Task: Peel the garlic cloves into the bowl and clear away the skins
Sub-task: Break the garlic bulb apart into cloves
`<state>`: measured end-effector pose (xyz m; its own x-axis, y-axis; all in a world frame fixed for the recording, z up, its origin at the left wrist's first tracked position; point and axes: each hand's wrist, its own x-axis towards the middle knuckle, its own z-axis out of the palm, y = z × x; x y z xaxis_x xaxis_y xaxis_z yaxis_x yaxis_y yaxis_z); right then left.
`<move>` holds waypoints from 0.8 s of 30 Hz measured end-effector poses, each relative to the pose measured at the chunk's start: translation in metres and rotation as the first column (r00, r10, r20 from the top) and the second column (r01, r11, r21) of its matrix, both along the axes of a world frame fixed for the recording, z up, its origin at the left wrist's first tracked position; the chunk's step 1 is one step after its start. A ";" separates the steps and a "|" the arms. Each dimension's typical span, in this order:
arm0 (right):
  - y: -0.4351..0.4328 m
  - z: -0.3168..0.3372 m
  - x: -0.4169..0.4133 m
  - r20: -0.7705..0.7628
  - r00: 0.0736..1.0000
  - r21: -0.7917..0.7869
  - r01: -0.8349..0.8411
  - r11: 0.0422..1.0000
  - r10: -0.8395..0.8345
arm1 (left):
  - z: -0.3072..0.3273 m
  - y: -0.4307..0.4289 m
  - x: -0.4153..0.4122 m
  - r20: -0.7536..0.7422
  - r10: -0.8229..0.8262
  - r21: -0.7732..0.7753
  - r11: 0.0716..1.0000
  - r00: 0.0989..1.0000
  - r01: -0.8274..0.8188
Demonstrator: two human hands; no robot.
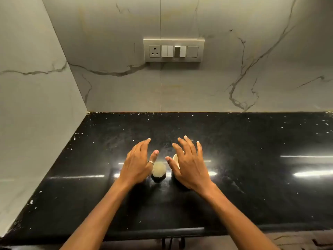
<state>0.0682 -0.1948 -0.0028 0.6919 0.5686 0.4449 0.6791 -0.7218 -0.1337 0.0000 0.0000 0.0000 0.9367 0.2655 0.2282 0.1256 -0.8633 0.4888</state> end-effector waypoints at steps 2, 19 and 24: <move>-0.001 -0.008 0.001 0.051 0.999 0.013 -0.007 1.000 0.006 | -0.012 0.000 0.007 0.026 -0.010 -0.063 0.998 1.000 0.011; -0.007 -0.058 0.015 0.477 0.877 0.059 -0.100 0.993 0.060 | -0.068 0.001 0.022 0.323 -0.183 -0.169 0.954 0.929 0.247; -0.008 -0.060 0.011 0.455 0.888 0.017 -0.080 0.997 0.063 | -0.067 -0.003 0.016 0.309 -0.242 -0.079 0.957 0.920 0.278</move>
<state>0.0792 -0.2025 -0.0632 0.3679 0.5875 0.7208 0.7213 -0.6695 0.1775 0.0157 -0.0033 -0.0668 0.8725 0.0637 0.4845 -0.2598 -0.7792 0.5704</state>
